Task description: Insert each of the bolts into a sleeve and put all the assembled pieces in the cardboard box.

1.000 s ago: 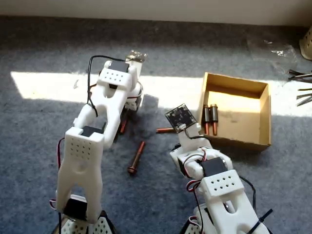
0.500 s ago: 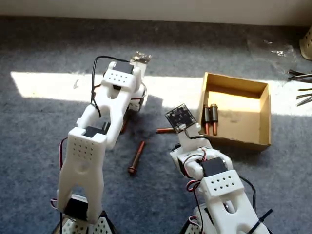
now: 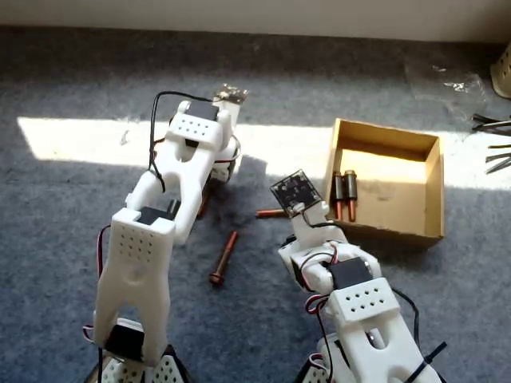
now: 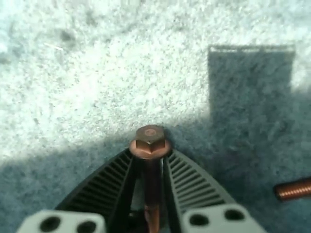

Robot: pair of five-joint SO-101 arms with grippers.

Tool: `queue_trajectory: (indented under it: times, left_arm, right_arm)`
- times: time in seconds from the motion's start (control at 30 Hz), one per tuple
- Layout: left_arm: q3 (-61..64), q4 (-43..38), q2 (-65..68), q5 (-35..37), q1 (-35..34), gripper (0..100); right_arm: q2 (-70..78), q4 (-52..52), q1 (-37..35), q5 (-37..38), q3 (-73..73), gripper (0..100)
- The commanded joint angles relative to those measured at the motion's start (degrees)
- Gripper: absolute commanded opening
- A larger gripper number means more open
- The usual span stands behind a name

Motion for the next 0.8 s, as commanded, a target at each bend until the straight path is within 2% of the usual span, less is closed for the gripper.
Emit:
queue_trajectory:
  times: [0.0,0.3,0.47,0.7,0.77]
  left_arm:
    - [-0.66,-2.90,-1.10,-0.26,-0.48,5]
    - [-5.41,-0.53,-11.30,-0.62,0.57,5]
    - [-5.32,-0.35,-17.71,-9.32,2.42,5]
    - [-5.49,1.93,-24.31,-10.02,3.12,5]
    - [-5.41,2.02,-26.15,-13.01,3.12,5]
  right_arm:
    - [-0.48,-1.80,0.31,0.70,-0.48,0.5]
    - [-0.48,-1.89,0.22,0.53,-0.48,0.5]
    - [-0.48,-1.89,0.13,0.53,-0.48,0.5]
    - [-0.40,-1.89,0.13,0.62,-0.40,0.5]
    - [-0.22,-1.89,0.13,0.70,-0.40,0.5]
